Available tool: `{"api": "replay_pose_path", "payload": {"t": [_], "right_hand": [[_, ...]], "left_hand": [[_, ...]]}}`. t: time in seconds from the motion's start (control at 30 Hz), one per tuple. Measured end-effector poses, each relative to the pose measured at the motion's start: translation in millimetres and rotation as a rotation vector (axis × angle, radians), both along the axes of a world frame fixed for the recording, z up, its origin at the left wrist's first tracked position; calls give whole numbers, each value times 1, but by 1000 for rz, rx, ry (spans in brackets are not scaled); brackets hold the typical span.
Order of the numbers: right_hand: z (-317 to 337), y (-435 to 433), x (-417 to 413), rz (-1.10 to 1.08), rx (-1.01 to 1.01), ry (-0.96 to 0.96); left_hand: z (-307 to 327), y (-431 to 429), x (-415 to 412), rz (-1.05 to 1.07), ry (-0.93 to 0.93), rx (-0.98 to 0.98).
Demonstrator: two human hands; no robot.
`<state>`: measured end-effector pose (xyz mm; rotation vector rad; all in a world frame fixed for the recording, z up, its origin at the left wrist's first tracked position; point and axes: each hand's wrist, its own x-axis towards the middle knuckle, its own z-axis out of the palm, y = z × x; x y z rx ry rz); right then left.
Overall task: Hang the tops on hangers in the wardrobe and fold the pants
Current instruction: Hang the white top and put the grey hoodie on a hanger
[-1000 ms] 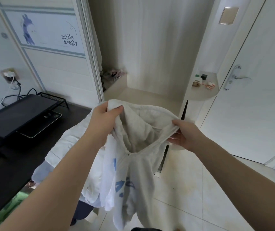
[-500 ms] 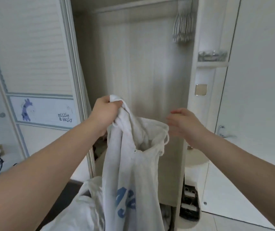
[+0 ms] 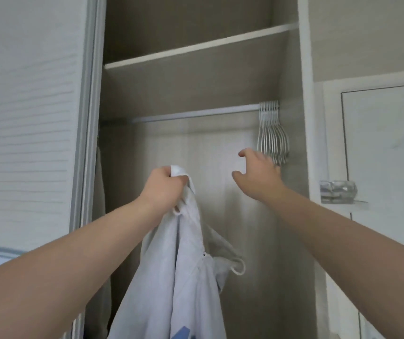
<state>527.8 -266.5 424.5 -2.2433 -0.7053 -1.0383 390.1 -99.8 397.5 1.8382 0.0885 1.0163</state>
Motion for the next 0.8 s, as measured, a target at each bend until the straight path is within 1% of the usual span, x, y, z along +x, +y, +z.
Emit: {"api": "replay_pose_path", "payload": {"t": [0.1, 0.17, 0.3, 0.47, 0.6, 0.7, 0.8], "right_hand": [[48, 11, 40, -206, -50, -136], [73, 16, 60, -352, -95, -182], [107, 22, 96, -604, -208, -194], [126, 27, 135, -816, -283, -239], [135, 24, 155, -889, -275, -314], [141, 20, 163, -852, -233, -328], [148, 19, 163, -806, -168, -294]], "left_hand": [[25, 9, 34, 36, -50, 36], [36, 16, 54, 39, -65, 42], [48, 26, 92, 30, -111, 35], [55, 40, 130, 54, -126, 5], [58, 52, 151, 41, -148, -14], [60, 59, 162, 47, -163, -19], [61, 62, 169, 22, -172, -28]]}}
